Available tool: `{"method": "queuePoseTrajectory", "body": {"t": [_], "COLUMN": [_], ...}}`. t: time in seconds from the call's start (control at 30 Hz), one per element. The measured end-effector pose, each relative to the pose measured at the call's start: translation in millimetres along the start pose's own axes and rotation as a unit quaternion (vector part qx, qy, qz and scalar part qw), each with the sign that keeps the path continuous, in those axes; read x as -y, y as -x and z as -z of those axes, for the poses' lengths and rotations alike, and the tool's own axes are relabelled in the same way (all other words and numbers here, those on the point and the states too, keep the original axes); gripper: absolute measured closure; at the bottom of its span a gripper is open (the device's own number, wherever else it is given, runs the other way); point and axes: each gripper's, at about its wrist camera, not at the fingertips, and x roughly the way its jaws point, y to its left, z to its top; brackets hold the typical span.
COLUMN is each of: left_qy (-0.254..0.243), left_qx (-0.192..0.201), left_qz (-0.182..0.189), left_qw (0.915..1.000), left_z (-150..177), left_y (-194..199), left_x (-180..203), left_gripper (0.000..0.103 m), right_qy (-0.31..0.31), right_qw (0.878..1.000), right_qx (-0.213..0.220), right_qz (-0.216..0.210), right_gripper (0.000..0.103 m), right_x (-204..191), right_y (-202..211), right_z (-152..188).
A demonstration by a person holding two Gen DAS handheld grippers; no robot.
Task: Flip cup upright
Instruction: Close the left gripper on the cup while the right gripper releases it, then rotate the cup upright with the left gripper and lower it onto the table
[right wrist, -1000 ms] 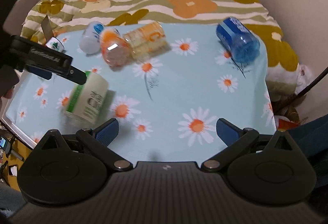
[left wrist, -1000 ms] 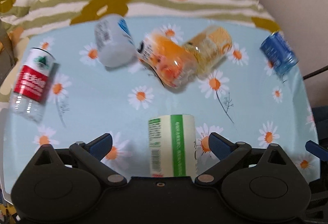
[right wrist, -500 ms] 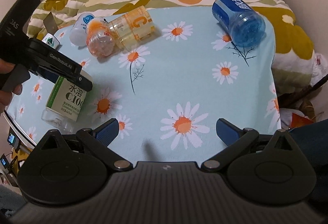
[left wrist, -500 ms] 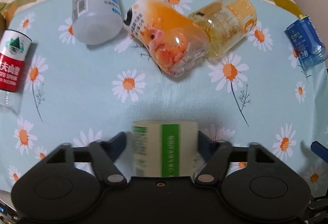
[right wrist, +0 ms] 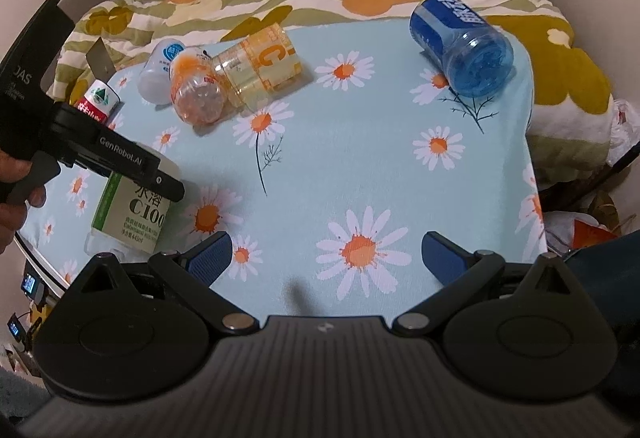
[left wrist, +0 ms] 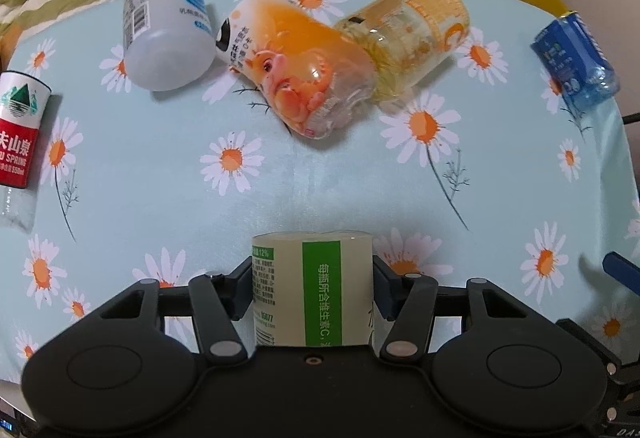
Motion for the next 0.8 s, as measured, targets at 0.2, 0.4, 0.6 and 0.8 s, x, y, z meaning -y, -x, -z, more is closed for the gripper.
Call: {"method": "queuePoseTrajectory", "body": {"t": [0.2, 0.4, 0.6, 0.8], "left_qy": [0.003, 0.063, 0.075, 0.038], "left_qx": [0.071, 0.238, 0.344, 0.365], "left_qz": [0.014, 0.025, 0.015, 0.002], "left_qw": [0.9974, 0.9690, 0.9357, 0.9301], "left_z": [12.2, 38.6, 56.8, 68.5], "left_y": [44.4, 60.5, 39.8, 31.8], "left_x": [-3.7, -16.2, -17.7, -12.0], "left_gripper": [0.041, 0.040, 0.040, 0.040], "right_qy": [-0.001, 0.014, 0.036, 0.029], "right_qw": [1.000, 0.999, 0.998, 0.998], "right_qx": [0.025, 0.034, 0.027, 0.022], "right_qz": [-0.002, 0.011, 0.052, 0.056], "right_gripper": [0.000, 0.000, 0.000, 0.000], "right_x": [-8.4, -19.9, -28.0, -34.4], "right_y": [14.0, 15.5, 6.7, -2.9], "right_z": [-5.5, -9.7, -1.0, 11.6]}}
